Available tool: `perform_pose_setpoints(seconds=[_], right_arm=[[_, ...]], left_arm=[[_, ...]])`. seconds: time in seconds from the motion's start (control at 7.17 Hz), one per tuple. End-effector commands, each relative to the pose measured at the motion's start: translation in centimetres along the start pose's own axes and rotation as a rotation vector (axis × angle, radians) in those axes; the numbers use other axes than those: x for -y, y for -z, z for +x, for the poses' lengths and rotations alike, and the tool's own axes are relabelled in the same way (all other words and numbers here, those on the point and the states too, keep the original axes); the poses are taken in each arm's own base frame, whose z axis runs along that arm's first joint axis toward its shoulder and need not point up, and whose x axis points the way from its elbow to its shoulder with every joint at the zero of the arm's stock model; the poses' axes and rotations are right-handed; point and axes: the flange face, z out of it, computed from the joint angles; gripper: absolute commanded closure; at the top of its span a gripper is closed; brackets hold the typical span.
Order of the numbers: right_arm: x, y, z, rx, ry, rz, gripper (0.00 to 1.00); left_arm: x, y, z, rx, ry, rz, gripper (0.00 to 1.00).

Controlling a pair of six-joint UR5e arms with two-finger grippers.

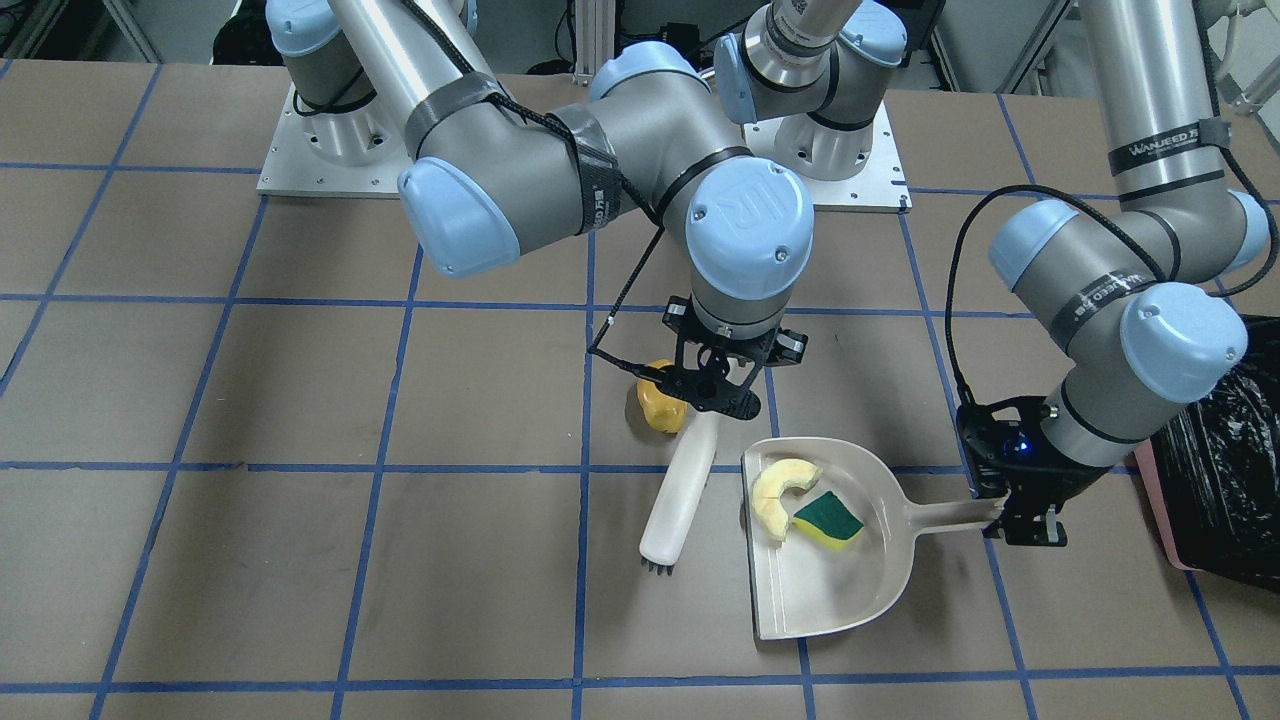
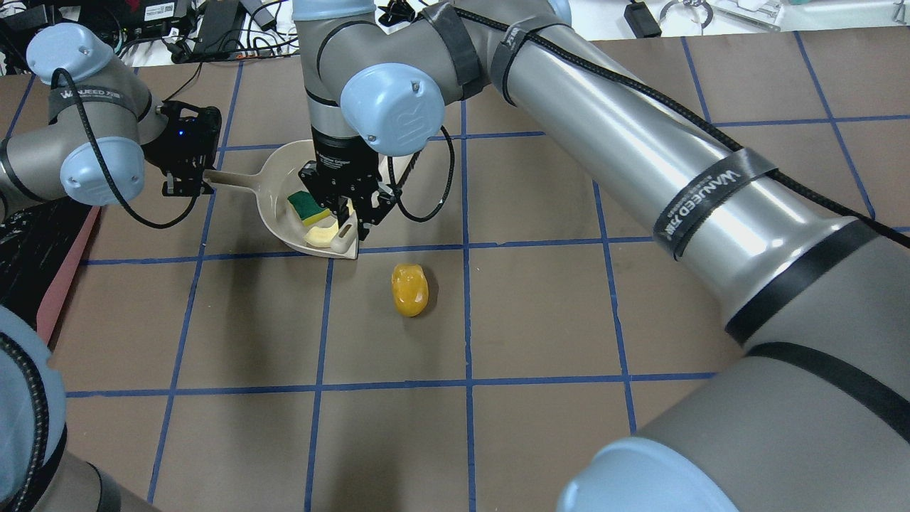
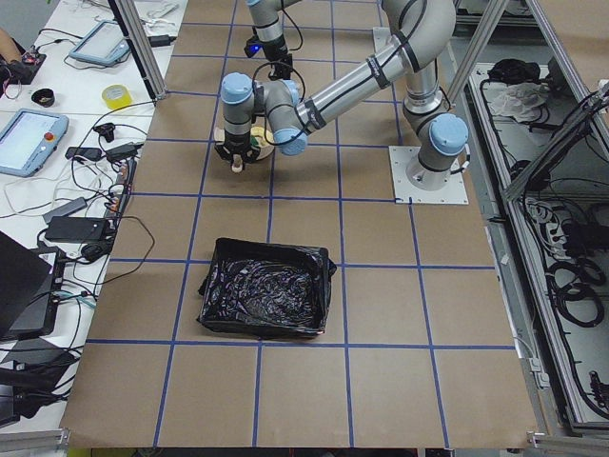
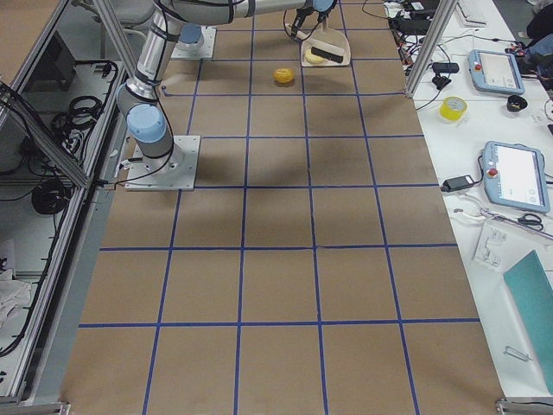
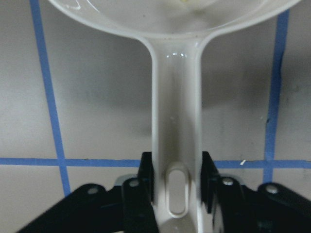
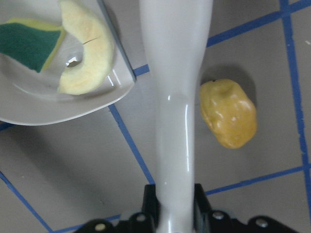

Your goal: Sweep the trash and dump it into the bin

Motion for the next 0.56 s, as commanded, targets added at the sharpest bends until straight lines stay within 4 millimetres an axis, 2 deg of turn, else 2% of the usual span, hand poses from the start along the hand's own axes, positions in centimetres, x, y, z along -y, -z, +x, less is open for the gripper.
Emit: perform_pose_setpoints(seconds=[0.0, 0.14, 0.42], right_arm=[[-4.0, -1.6, 5.7, -0.126, 0.126, -0.031, 1.00], [-6.0, -2.5, 8.2, -0.137, 0.153, -0.048, 1.00], [-7.8, -2.1, 10.4, -0.110, 0.180, -0.013, 1.00]], left_arm=[[0.7, -0.9, 5.3, -0.060, 0.011, 0.018, 0.89], [1.5, -0.8, 7.0, -0.070, 0.021, 0.022, 0.89], [2.5, 0.0, 9.6, -0.076, 0.033, 0.024, 0.89]])
